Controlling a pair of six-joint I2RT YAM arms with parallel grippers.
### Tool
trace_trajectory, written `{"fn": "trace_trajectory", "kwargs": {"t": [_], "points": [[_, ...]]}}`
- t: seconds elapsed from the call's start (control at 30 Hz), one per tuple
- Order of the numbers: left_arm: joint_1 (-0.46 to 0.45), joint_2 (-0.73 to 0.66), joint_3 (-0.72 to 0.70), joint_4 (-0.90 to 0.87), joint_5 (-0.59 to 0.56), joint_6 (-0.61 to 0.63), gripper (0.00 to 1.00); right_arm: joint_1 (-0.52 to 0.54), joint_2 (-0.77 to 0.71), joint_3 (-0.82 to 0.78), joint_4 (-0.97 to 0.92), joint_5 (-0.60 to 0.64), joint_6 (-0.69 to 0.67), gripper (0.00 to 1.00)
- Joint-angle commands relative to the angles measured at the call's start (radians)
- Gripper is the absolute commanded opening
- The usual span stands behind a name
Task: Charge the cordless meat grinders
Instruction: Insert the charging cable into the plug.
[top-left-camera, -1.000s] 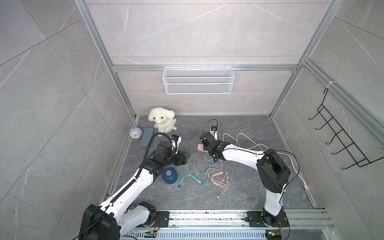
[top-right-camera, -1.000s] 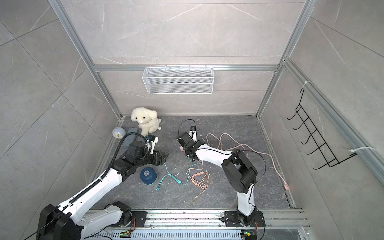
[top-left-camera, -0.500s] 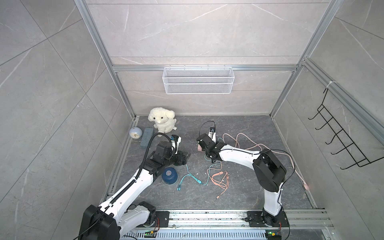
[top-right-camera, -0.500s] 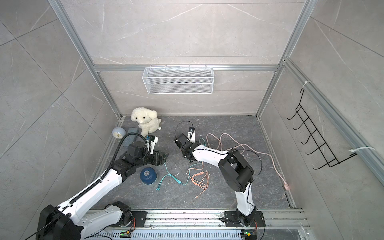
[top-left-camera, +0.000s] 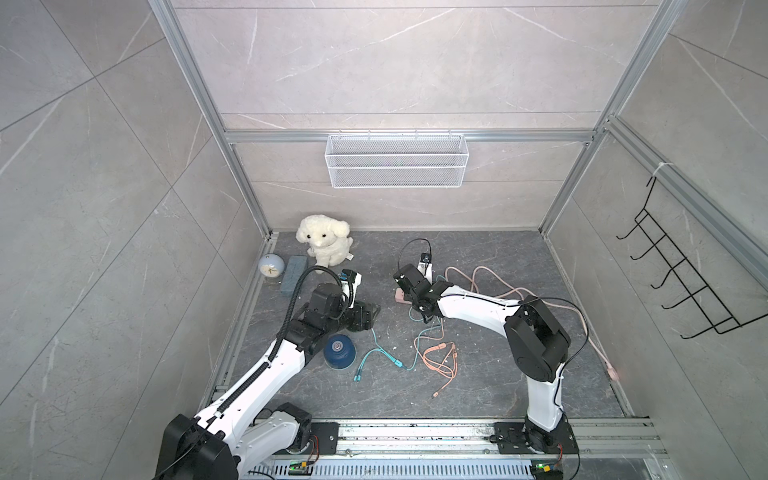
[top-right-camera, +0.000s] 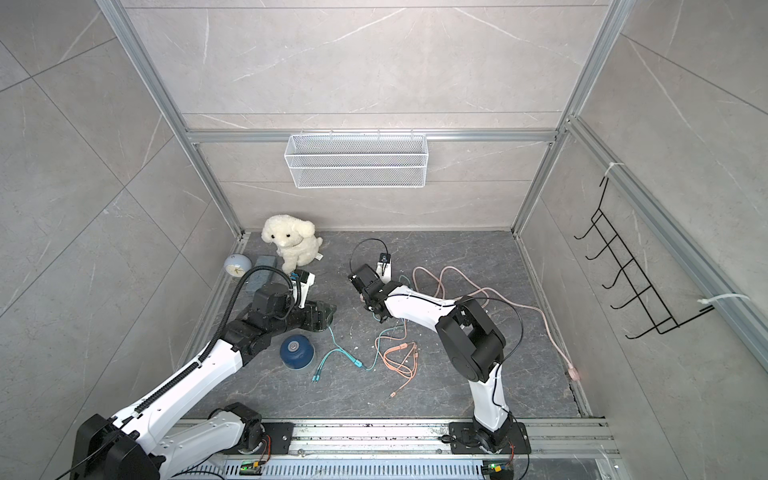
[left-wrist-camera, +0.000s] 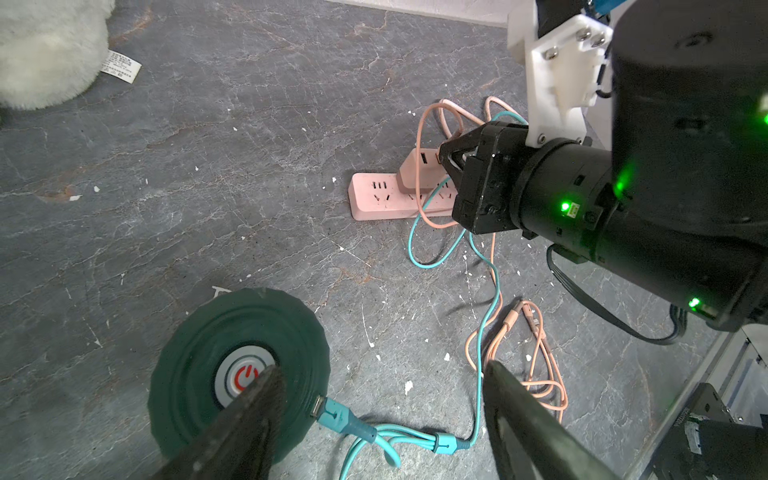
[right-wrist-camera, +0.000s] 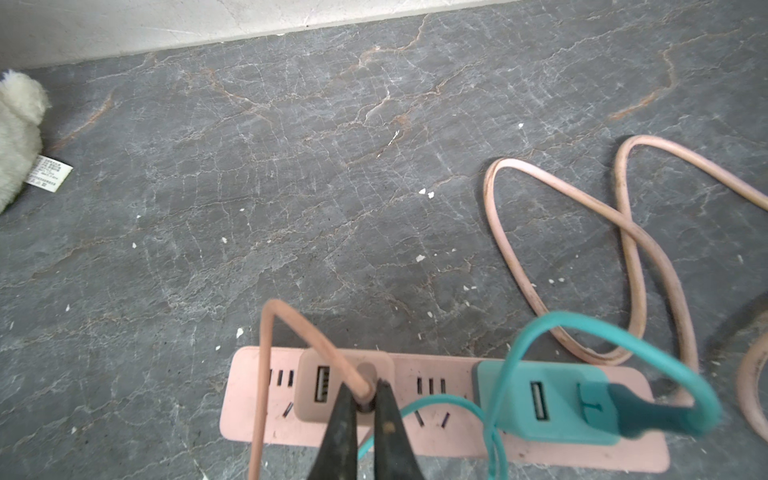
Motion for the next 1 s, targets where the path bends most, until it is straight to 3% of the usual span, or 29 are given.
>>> {"fn": "trace_trajectory", "kwargs": {"t": [0.0, 0.13, 0.33, 0.37, 0.5, 0.57, 0.77, 0.97], "points": [[0.000, -0.021, 0.006, 0.016, -0.005, -0.008, 0.77, 0.018, 0.143, -0.060, -0.156, -0.220, 0.049, 0.00], [0.000, -0.024, 0.009, 0.007, -0.013, -0.006, 0.77, 0.018, 0.141, -0.080, -0.149, -0.229, 0.052, 0.00], [0.000, -0.014, 0.019, 0.004, -0.013, -0.010, 0.77, 0.016, 0.012, -0.070, -0.156, -0.174, -0.013, 0.00], [0.000, -0.011, 0.022, 0.001, -0.013, -0.009, 0.78, 0.017, -0.011, -0.070, -0.156, -0.163, -0.025, 0.03], [0.000, 0.010, 0.032, -0.005, -0.006, -0.012, 0.78, 0.013, -0.086, -0.076, -0.143, -0.141, -0.066, 0.32], [0.000, 0.021, 0.036, -0.007, -0.002, -0.013, 0.78, 0.008, -0.107, -0.066, -0.144, -0.138, -0.086, 0.38], [0.000, 0.048, 0.054, -0.009, -0.008, -0.025, 0.79, 0.004, -0.206, -0.074, -0.144, -0.108, -0.146, 0.45], [-0.010, 0.103, 0.085, -0.021, 0.000, -0.037, 0.78, -0.017, -0.351, -0.143, -0.172, -0.182, -0.245, 0.51]]}}
